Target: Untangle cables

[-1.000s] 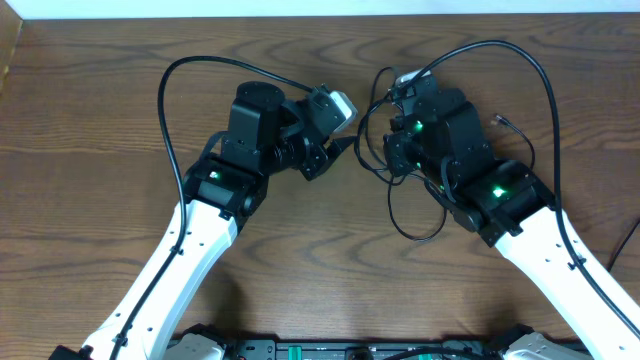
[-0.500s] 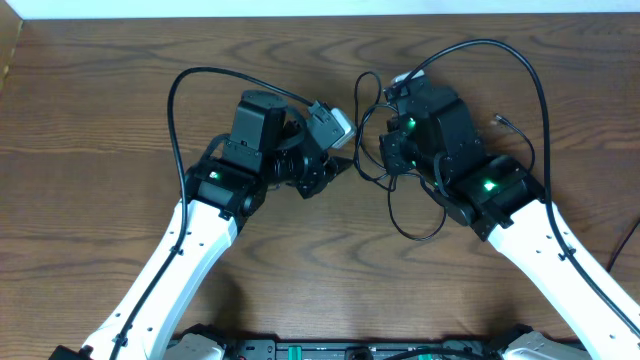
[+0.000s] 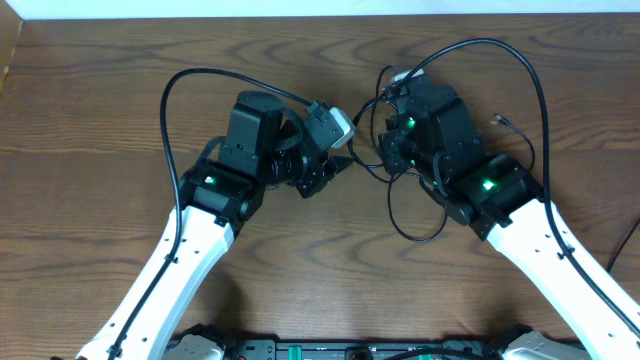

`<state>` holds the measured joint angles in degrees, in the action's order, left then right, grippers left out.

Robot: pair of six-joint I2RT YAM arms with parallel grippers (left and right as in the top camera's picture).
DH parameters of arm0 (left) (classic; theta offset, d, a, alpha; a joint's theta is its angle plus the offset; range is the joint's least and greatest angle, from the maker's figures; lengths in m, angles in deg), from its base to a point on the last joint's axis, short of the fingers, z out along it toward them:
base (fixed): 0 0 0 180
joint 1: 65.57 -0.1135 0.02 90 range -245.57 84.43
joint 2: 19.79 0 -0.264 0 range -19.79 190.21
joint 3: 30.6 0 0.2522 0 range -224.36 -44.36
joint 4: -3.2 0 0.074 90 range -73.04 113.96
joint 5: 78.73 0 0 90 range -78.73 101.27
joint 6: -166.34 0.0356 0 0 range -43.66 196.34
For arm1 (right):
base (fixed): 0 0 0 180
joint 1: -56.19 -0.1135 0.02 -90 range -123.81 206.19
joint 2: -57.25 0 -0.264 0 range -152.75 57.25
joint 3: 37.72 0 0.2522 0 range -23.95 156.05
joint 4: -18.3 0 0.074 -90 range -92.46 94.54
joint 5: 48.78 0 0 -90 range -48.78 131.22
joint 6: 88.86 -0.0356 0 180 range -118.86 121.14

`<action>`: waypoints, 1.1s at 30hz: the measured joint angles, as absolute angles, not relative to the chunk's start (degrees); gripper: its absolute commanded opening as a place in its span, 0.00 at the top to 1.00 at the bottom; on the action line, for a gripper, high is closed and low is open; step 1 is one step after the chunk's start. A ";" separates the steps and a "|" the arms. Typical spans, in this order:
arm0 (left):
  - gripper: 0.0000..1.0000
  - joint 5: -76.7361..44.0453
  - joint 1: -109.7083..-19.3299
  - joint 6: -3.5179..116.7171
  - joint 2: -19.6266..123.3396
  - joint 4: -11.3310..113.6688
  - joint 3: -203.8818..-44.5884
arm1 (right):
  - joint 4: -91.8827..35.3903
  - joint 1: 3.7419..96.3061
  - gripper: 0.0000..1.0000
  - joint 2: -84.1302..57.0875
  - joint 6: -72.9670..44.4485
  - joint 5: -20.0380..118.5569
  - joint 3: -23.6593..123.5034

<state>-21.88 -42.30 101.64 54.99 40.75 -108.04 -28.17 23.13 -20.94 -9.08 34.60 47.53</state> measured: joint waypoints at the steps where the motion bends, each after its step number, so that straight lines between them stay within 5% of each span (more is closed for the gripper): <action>1: 0.52 -21.88 -42.30 101.64 54.99 40.05 -108.04 | -28.19 23.13 0.99 -20.99 -9.08 34.60 47.53; 33: 0.64 -21.85 -42.30 101.66 57.05 30.59 -108.04 | -28.65 23.13 0.99 -21.07 -9.08 35.24 47.53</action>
